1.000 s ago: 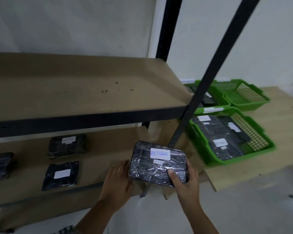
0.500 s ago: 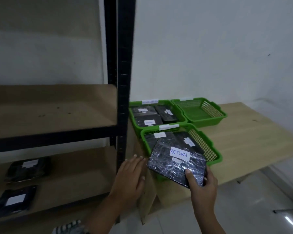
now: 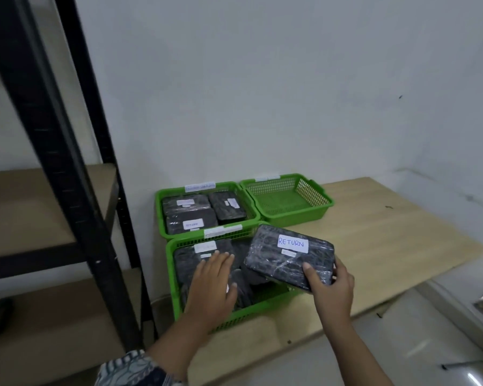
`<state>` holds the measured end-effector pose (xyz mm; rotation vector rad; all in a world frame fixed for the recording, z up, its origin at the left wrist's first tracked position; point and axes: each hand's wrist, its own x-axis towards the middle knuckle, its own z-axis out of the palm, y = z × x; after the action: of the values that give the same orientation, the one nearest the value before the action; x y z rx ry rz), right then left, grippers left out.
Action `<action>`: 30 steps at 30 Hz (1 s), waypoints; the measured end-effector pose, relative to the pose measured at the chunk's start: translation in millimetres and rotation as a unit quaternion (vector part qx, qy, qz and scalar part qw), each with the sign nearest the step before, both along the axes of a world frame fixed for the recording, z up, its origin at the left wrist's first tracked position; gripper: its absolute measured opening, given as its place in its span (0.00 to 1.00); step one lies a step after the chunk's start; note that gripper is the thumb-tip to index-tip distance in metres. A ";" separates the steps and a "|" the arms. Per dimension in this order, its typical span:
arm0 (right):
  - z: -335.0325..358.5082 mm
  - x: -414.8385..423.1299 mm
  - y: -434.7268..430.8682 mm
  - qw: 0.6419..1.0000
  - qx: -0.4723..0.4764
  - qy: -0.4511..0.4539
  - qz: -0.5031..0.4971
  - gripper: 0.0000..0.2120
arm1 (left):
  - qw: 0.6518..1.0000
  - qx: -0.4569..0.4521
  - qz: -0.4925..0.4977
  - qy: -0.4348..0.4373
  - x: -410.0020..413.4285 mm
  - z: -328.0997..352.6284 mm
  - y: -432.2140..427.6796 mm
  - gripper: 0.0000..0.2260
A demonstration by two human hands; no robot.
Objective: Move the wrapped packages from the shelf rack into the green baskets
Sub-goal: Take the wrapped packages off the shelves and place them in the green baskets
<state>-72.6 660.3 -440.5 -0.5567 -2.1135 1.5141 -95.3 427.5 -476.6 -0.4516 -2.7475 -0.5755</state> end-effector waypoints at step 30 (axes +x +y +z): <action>-27.7 -393.0 99.6 0.986 0.052 -0.093 0.126 0.33 | 0.996 0.007 0.075 -0.049 -304.7 -22.5 113.8 0.28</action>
<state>-465.6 759.8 -468.1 -0.4192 -2.4695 1.5225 -399.9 541.3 -499.0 -0.2158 -2.8366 -0.5932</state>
